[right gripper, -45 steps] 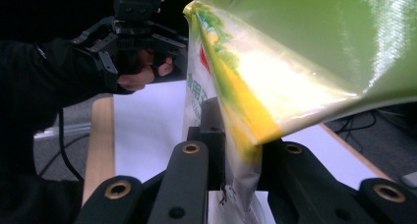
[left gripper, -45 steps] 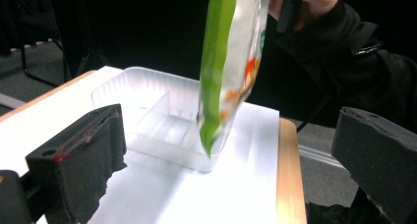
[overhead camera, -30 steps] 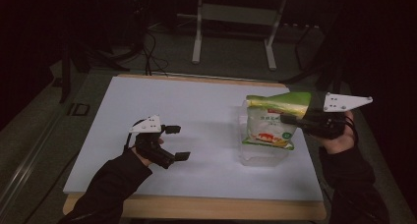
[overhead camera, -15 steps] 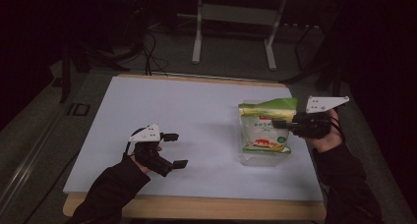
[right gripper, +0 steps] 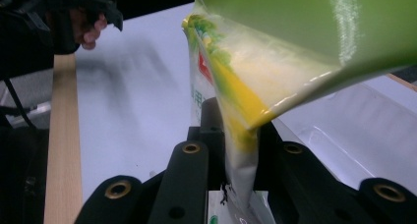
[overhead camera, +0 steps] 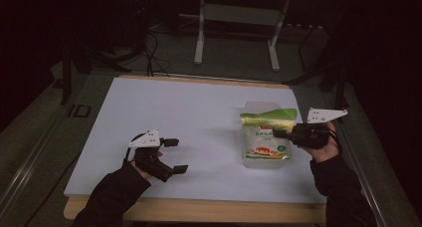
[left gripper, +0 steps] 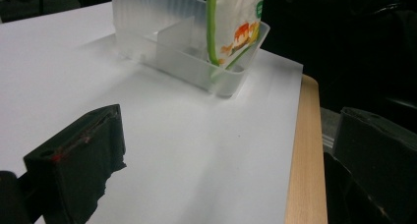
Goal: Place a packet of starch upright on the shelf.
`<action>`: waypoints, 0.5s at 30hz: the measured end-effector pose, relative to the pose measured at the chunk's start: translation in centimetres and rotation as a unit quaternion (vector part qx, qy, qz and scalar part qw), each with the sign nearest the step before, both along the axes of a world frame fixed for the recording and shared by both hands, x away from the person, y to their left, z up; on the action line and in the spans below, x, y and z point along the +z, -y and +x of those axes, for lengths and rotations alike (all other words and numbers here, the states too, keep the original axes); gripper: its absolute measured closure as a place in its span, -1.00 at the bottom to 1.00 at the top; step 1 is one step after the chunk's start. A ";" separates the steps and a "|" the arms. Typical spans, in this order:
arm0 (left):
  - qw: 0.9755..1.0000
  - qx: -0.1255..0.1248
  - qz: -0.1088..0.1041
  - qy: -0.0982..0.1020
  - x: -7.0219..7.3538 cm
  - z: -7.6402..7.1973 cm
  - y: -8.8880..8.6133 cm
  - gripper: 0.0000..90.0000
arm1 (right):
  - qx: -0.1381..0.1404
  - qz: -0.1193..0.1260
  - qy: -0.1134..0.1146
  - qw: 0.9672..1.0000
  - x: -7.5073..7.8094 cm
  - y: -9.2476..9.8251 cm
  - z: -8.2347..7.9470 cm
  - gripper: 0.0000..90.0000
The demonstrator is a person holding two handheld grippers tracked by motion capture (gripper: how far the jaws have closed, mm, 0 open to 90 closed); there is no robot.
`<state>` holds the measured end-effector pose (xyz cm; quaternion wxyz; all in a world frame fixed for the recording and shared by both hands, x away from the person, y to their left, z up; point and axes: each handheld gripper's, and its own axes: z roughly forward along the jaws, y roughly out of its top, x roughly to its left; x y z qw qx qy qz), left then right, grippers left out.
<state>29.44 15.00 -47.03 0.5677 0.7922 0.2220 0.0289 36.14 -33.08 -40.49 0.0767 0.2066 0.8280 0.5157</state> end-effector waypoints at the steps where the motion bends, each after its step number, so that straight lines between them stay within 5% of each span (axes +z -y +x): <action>1: 1.000 0.000 0.000 -0.003 -0.1 0.0 0.0 -1.00 | -0.001 0.005 -0.002 1.000 -0.2 0.1 -0.1 0.82; 8: 1.000 0.000 0.002 -0.008 -0.7 0.0 0.0 -1.00 | -0.004 -0.014 -0.018 1.000 -3.1 0.3 -0.2 0.83; 12: 1.000 0.000 0.001 -0.008 -0.8 0.0 0.1 -1.00 | -0.016 0.022 -0.025 0.999 -4.4 1.6 -0.2 0.82; 15: 1.000 -0.002 0.003 -0.008 -0.9 0.0 0.2 -1.00 | -0.029 0.022 -0.032 0.999 -4.7 2.2 -0.3 0.82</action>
